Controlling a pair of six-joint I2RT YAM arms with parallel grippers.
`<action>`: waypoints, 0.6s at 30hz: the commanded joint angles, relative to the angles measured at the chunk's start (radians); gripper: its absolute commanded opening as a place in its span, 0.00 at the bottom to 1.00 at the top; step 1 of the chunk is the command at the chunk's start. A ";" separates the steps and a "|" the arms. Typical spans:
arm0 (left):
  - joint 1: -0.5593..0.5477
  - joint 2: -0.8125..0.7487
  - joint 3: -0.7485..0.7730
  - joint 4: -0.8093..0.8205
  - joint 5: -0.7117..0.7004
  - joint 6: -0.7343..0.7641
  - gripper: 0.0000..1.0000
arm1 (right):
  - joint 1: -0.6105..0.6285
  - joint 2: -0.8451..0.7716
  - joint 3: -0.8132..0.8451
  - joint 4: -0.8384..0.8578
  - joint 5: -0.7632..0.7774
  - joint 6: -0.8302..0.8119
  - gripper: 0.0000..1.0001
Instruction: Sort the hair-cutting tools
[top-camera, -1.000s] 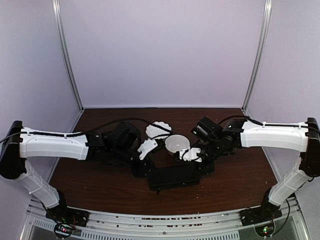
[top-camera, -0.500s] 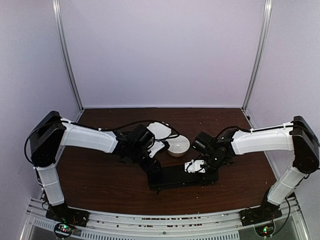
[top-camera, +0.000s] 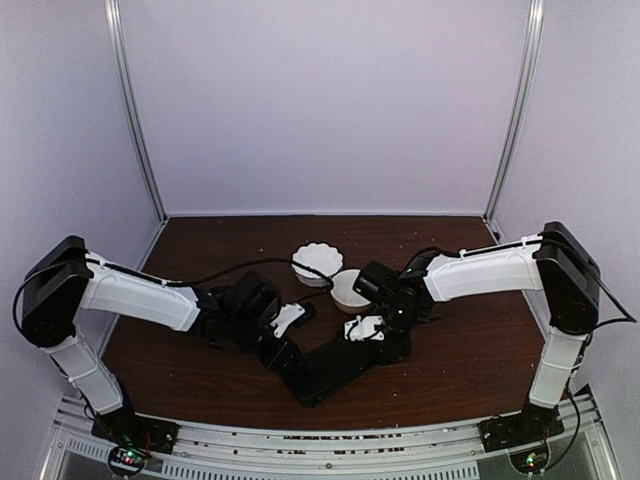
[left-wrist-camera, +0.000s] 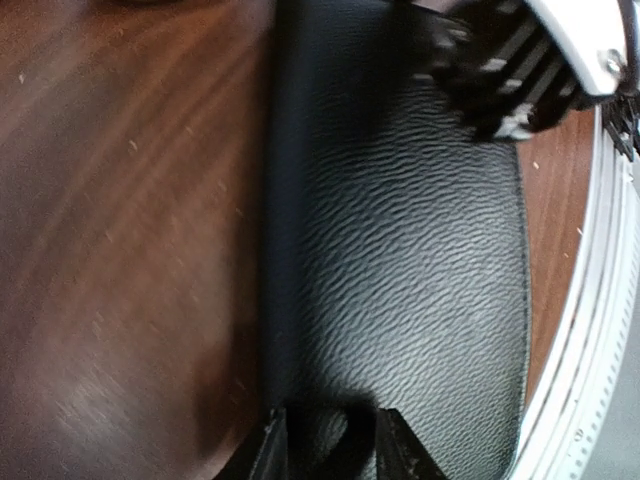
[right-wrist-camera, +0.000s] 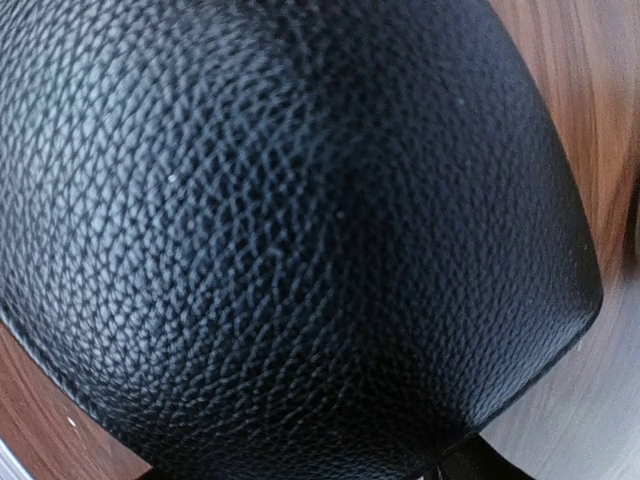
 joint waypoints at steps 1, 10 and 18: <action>-0.086 -0.086 -0.057 0.045 -0.038 -0.109 0.33 | 0.060 0.087 0.148 -0.002 -0.057 -0.013 0.61; -0.249 -0.236 -0.086 -0.178 -0.328 -0.203 0.34 | 0.124 0.302 0.472 -0.083 -0.113 0.003 0.61; -0.524 -0.406 -0.059 -0.349 -0.655 -0.207 0.39 | 0.118 0.368 0.635 -0.085 -0.139 0.044 0.66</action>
